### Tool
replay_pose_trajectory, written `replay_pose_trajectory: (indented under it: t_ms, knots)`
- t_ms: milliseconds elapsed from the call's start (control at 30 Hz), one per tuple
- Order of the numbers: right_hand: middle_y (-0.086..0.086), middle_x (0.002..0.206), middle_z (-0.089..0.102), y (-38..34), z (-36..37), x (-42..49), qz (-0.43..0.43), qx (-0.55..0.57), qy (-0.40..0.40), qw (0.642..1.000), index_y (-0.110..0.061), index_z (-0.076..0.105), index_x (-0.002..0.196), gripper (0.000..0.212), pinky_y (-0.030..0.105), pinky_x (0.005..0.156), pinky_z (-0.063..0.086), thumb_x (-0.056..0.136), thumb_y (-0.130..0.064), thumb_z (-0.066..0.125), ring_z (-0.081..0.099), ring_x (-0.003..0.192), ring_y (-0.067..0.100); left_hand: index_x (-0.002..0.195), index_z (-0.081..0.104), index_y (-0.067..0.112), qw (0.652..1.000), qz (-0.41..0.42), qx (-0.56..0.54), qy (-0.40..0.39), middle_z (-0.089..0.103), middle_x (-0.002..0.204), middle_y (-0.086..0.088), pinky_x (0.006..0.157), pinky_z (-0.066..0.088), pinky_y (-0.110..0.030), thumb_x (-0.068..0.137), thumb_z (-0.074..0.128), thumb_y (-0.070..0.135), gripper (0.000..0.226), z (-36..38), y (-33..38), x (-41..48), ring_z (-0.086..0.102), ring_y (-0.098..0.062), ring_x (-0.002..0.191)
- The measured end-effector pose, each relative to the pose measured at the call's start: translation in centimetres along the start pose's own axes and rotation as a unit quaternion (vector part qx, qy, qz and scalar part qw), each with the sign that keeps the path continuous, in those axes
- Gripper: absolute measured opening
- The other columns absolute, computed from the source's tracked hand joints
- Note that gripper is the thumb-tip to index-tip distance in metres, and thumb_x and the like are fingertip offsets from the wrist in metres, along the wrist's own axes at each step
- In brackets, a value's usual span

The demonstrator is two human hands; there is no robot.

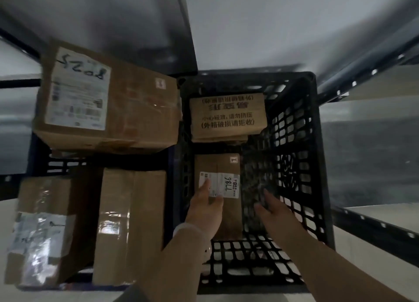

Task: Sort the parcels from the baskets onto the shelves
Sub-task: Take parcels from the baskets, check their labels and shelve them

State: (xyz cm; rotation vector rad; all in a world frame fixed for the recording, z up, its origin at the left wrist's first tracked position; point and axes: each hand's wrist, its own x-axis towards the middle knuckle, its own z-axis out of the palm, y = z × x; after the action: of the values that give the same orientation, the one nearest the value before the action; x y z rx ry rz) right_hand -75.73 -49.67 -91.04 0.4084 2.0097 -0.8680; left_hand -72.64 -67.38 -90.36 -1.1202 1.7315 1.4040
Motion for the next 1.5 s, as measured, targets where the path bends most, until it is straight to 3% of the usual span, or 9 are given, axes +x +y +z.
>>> replay_pose_trajectory:
  t_ms: [300, 467, 633, 800, 900, 1033, 1167, 1267, 1500]
  knots:
    - [0.0, 0.141, 0.05, 2.2, 4.1, 7.7, 0.011, 0.025, -0.062, 0.998, -0.033, 0.04, 0.143, 0.044, 0.02, 0.091, 0.035, 0.1, -0.031, 0.046, 0.05, 0.115, 0.014, 0.157, 0.007, 0.025, 0.998, -0.048, 0.043, 0.0, 0.0, 0.163, -0.004, 0.119, 0.017, -0.038, 0.102, 0.043, 0.019, 0.065, 3.0, -3.8, 8.0, 0.011, -0.026, 0.149]
    - [-0.012, 0.137, 0.048, 2.2, 5.3, 8.7, -0.001, 0.064, -0.13, 0.989, -0.038, 0.031, 0.143, 0.046, 0.019, 0.103, 0.033, 0.102, -0.025, 0.046, 0.043, 0.123, 0.006, 0.151, 0.024, 0.028, 0.993, -0.091, -0.017, 0.068, 0.033, 0.134, 0.007, 0.103, 0.03, -0.024, 0.101, 0.049, 0.029, 0.056, 3.5, -3.4, 8.2, 0.039, -0.011, 0.118]
    - [-0.014, 0.126, 0.06, 1.8, 4.5, 8.3, 0.008, 0.148, -0.101, 0.984, -0.042, 0.046, 0.131, 0.04, 0.028, 0.103, 0.041, 0.097, -0.025, 0.055, 0.054, 0.117, 0.006, 0.157, 0.004, 0.026, 0.993, -0.103, -0.013, 0.061, 0.016, 0.154, -0.006, 0.113, 0.028, -0.032, 0.102, 0.048, 0.019, 0.071, 3.1, -1.6, 8.1, 0.034, -0.023, 0.137]
    - [-0.009, 0.122, 0.066, 0.8, 1.8, 6.6, 0.028, 0.199, -0.021, 0.979, -0.036, 0.055, 0.13, 0.04, 0.043, 0.106, 0.044, 0.095, -0.017, 0.053, 0.059, 0.116, 0.015, 0.15, 0.032, 0.022, 0.996, -0.056, -0.028, 0.061, 0.022, 0.15, -0.005, 0.093, 0.029, -0.02, 0.102, 0.047, 0.015, 0.051, 2.6, 1.1, 5.8, 0.043, -0.016, 0.118]
    - [-0.004, 0.119, 0.067, -1.4, -0.2, 4.5, 0.032, 0.209, -0.002, 0.977, -0.033, 0.059, 0.124, 0.035, 0.042, 0.103, 0.047, 0.095, -0.013, 0.052, 0.061, 0.111, 0.017, 0.141, 0.045, 0.024, 0.997, -0.022, -0.017, 0.066, 0.024, 0.149, -0.006, 0.092, 0.031, -0.022, 0.1, 0.048, 0.014, 0.042, 2.0, 2.9, 3.7, 0.043, -0.014, 0.107]
    - [-0.005, 0.115, 0.068, -4.3, -3.0, 0.6, 0.01, 0.223, 0.014, 0.975, -0.033, 0.059, 0.125, 0.035, 0.043, 0.104, 0.046, 0.096, -0.015, 0.053, 0.061, 0.111, 0.018, 0.146, 0.039, 0.024, 0.998, -0.008, -0.028, 0.062, 0.04, 0.146, -0.004, 0.085, 0.041, -0.022, 0.1, 0.049, 0.013, 0.049, 0.8, 6.1, -0.5, 0.05, -0.012, 0.102]
    - [-0.012, 0.112, 0.064, -7.4, -5.7, -4.5, -0.006, 0.238, 0.019, 0.971, -0.041, 0.054, 0.117, 0.028, 0.042, 0.106, 0.043, 0.097, -0.021, 0.052, 0.058, 0.112, 0.017, 0.148, 0.033, 0.019, 0.998, 0.02, -0.038, 0.044, 0.059, 0.112, 0.008, 0.063, 0.035, -0.015, 0.102, 0.043, 0.01, 0.047, -0.4, 9.6, -6.8, 0.047, 0.0, 0.077]
    - [-0.015, 0.112, 0.061, -9.3, -7.8, -9.4, -0.025, 0.251, 0.028, 0.967, -0.041, 0.052, 0.121, 0.029, 0.04, 0.107, 0.04, 0.098, -0.024, 0.051, 0.054, 0.112, 0.013, 0.152, 0.027, 0.02, 0.997, 0.048, -0.04, 0.035, 0.055, 0.131, 0.001, 0.087, 0.033, -0.02, 0.103, 0.042, 0.011, 0.052, -1.5, 12.0, -12.1, 0.044, -0.006, 0.097]
    - [-0.013, 0.121, 0.063, -14.4, -12.5, -23.4, -0.101, 0.241, 0.042, 0.964, -0.042, 0.052, 0.133, 0.039, 0.045, 0.106, 0.042, 0.095, -0.03, 0.05, 0.056, 0.118, 0.014, 0.143, 0.04, 0.024, 0.991, 0.118, -0.044, 0.035, 0.053, 0.134, 0.003, 0.087, 0.038, -0.02, 0.102, 0.044, 0.012, 0.043, -5.3, 17.1, -26.0, 0.052, -0.012, 0.109]
